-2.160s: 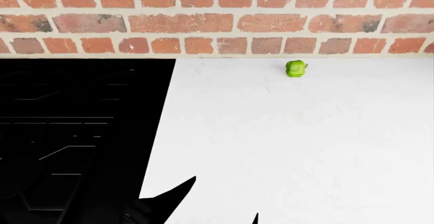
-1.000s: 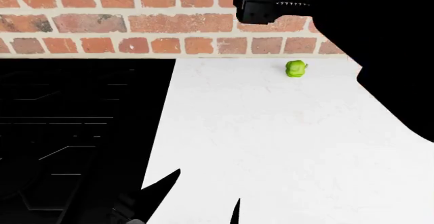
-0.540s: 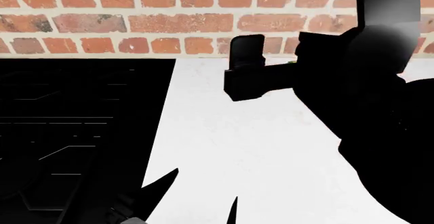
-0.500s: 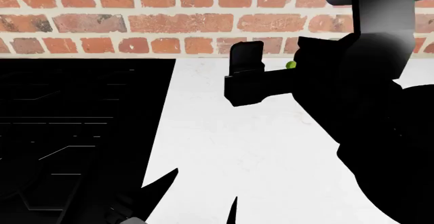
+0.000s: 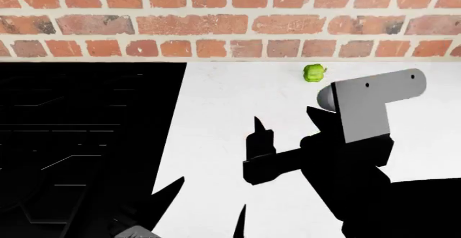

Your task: Pick the yogurt and jello cup from the counter and place them in the cabinets closest to them.

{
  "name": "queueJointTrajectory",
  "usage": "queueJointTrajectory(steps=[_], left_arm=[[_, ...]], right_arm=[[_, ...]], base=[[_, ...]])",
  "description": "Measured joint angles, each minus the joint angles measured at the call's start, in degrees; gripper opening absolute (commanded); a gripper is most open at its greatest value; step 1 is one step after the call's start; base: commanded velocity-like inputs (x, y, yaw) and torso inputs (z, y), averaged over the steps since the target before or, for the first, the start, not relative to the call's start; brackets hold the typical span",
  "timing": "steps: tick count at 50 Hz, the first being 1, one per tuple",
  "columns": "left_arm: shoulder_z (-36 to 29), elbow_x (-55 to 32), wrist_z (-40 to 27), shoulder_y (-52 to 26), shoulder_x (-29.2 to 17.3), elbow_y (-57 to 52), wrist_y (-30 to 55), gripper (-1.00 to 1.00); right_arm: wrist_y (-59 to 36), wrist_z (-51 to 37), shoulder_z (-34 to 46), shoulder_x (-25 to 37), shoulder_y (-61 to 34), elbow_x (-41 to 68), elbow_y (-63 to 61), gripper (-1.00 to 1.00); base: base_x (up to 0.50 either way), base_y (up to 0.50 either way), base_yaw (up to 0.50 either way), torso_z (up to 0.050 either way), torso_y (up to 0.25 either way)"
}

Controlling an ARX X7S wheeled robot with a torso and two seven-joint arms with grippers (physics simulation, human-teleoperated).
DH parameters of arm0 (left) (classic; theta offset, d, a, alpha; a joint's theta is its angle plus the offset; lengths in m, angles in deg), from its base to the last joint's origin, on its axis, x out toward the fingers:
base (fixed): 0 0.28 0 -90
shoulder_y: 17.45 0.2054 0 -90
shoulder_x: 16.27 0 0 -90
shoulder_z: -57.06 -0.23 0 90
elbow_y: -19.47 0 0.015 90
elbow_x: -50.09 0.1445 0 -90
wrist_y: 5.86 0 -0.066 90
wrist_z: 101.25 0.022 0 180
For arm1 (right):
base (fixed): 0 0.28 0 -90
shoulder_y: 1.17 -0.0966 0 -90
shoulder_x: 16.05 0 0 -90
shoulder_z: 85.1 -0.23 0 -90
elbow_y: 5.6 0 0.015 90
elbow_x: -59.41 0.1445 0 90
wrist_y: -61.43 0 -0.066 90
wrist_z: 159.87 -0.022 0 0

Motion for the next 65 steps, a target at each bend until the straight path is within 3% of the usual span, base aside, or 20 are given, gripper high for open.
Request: queueJointTrajectory(steps=[23,44,65], left_arm=[[0.57,0.36,1.60,1.13,-1.59,0.89,-1.12,1.00],[1.28,-0.12,2.34,1.51,-1.72,1.37,-1.16,1.00],[2.06,-0.87,2.13,1.70,-0.91,1.43,-0.31,1.00]], right_arm=[[3.51,-1.36,3.75,3.95,16.28,-20.35,-9.77,1.00],[4.08,-0.84,6.36,5.17,22.62,-27.75,-11.39,1.00],[4.59,0.35,7.20,5.83,23.94,-28.87,-11.49,1.00]], base=[[0.00,0.00,0.00,0.000,0.000],[0.00,0.12,0.00,0.000,0.000],[-0.49,0.00,0.00,0.000,0.000]])
